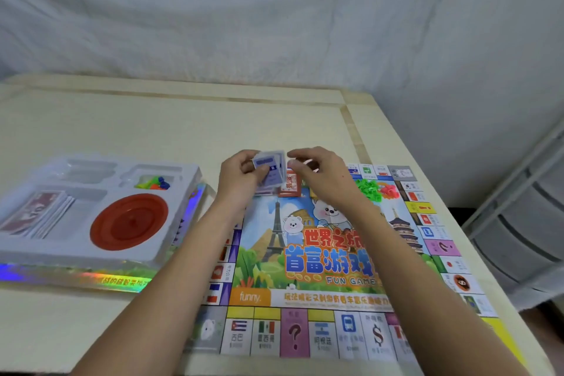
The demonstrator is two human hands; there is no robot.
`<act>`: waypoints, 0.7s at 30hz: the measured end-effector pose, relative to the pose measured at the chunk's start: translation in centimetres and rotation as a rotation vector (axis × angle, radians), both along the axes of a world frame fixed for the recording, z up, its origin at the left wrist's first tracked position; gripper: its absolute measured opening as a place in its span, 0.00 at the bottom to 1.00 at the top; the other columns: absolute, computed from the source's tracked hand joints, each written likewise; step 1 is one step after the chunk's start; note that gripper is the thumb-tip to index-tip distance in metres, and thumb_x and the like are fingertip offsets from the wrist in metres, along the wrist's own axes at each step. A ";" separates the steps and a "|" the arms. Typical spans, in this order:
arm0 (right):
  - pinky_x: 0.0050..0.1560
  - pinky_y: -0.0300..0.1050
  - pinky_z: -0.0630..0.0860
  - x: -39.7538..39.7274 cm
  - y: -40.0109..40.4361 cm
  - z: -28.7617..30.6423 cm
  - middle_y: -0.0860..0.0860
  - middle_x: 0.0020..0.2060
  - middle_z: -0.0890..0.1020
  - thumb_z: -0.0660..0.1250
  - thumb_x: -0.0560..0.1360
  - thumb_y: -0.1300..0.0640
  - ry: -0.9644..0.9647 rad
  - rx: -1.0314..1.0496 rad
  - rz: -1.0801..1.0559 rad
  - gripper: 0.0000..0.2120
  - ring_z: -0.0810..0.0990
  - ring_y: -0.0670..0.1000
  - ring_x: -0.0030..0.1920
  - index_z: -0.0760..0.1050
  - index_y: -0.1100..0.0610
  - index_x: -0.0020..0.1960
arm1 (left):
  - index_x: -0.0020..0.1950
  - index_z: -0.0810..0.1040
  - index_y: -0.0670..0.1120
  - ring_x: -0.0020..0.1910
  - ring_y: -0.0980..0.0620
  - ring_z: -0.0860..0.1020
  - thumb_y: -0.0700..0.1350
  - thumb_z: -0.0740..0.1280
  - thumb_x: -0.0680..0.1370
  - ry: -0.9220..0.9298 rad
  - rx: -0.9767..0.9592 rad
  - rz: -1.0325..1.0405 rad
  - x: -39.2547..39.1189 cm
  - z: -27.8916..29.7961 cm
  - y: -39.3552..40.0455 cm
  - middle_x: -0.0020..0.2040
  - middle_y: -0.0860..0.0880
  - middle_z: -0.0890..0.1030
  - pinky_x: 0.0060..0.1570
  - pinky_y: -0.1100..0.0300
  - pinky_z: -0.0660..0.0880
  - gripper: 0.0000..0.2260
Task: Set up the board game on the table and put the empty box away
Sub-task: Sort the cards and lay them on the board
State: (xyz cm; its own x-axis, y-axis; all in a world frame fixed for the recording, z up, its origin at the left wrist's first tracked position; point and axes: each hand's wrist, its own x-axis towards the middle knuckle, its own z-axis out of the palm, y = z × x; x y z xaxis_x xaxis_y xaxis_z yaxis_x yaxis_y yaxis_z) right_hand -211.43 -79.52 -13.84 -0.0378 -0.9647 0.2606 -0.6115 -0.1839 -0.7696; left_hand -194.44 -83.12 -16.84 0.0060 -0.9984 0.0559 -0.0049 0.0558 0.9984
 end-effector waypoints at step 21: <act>0.30 0.37 0.61 1.7 6.0 -5.3 0.54 0.29 0.72 0.60 0.80 0.61 0.154 -0.004 -0.015 0.16 0.66 0.48 0.29 0.69 0.59 0.34 | 0.61 0.82 0.44 0.58 0.47 0.77 0.36 0.64 0.80 -0.623 -0.366 -0.001 -1.1 -2.2 6.1 0.57 0.45 0.81 0.57 0.59 0.71 0.13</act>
State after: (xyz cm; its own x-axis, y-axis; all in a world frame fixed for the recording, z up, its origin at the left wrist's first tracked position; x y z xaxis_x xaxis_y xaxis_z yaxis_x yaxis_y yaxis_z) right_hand -209.68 -73.49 -19.17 -0.0112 -0.9631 0.2687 -0.7252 -0.1773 -0.6654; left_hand -195.57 -77.00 -19.05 -0.1366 -0.9151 0.3795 -0.5669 0.3863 0.7275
